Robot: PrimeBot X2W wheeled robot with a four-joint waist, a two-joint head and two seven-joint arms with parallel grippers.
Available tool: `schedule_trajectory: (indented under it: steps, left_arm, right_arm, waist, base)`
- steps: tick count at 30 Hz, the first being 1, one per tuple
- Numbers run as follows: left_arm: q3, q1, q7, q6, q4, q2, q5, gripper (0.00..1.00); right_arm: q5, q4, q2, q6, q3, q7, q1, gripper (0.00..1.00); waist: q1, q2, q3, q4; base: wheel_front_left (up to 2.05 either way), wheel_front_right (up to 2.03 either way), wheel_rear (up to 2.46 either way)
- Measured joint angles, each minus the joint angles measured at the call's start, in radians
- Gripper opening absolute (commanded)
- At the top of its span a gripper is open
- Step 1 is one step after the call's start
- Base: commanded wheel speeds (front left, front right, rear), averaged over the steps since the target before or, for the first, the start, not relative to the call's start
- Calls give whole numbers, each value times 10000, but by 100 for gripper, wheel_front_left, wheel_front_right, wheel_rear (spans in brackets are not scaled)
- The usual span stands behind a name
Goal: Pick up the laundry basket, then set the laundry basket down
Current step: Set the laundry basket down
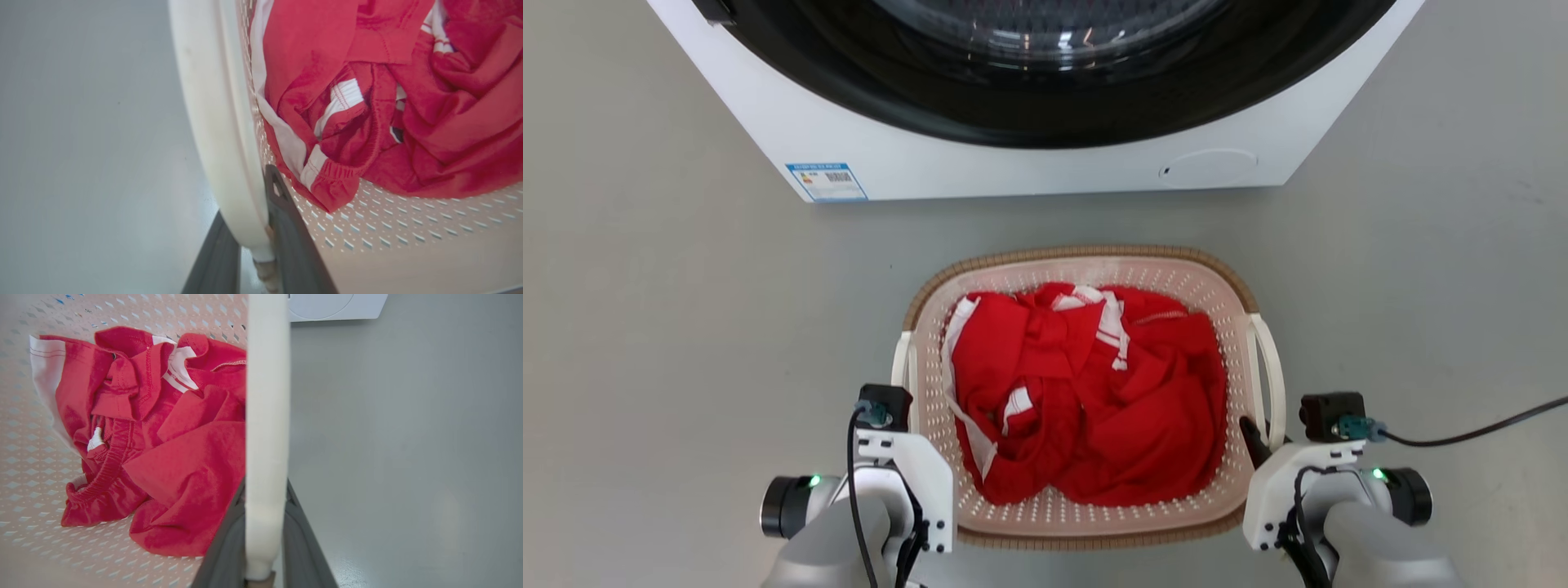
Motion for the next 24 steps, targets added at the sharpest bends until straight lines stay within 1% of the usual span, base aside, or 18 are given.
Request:
schedule_trajectory:
  steps: [7, 14, 24]
  left_arm:
    - [42, -493, -150, 77, 29, 4, 58, 0]
    - [71, -1143, -374, 167, 17, 29, 86, 0]
    - [77, -1708, -495, 311, -13, 40, 163, 0]
  right_arm:
    - [-203, 27, -23, -2, -113, -92, -523, 0]
    - [-886, 15, -35, -2, -894, -96, -1190, 0]
    - [-2050, -207, -71, -2, -2054, -102, -1510, 0]
  waist:
    - [0, 0, 604, 37]
    - [0, 0, 1298, 63]
    - [0, 0, 2273, 118]
  base:
    - [0, 0, 0]
    - [0, 0, 0]
    - [0, 0, 0]
